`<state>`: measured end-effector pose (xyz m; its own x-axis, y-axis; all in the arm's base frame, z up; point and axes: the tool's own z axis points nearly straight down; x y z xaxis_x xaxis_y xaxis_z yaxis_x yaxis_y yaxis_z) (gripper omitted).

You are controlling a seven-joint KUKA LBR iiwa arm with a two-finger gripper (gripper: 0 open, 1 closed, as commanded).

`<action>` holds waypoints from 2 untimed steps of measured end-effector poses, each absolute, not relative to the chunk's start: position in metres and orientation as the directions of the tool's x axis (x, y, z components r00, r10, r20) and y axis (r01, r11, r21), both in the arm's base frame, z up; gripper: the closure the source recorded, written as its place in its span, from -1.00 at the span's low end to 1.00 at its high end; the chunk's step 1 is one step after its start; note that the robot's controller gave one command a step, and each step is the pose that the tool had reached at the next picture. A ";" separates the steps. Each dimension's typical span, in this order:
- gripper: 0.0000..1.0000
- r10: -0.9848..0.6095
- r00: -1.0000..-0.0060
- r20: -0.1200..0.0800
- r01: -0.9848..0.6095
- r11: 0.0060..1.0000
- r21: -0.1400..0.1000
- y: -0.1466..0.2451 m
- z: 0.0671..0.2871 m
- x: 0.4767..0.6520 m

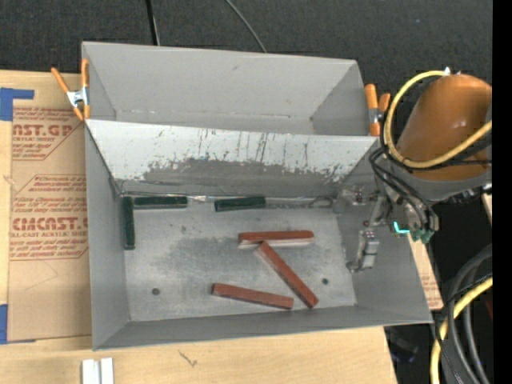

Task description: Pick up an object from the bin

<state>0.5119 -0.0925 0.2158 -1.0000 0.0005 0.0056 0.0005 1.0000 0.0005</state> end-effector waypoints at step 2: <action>-1.00 0.054 -0.998 -0.011 0.054 0.999 -0.001 -0.082 0.182 0.536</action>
Offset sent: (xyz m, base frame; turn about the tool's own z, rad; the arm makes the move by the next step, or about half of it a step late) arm 0.0623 0.0324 -0.1184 0.1528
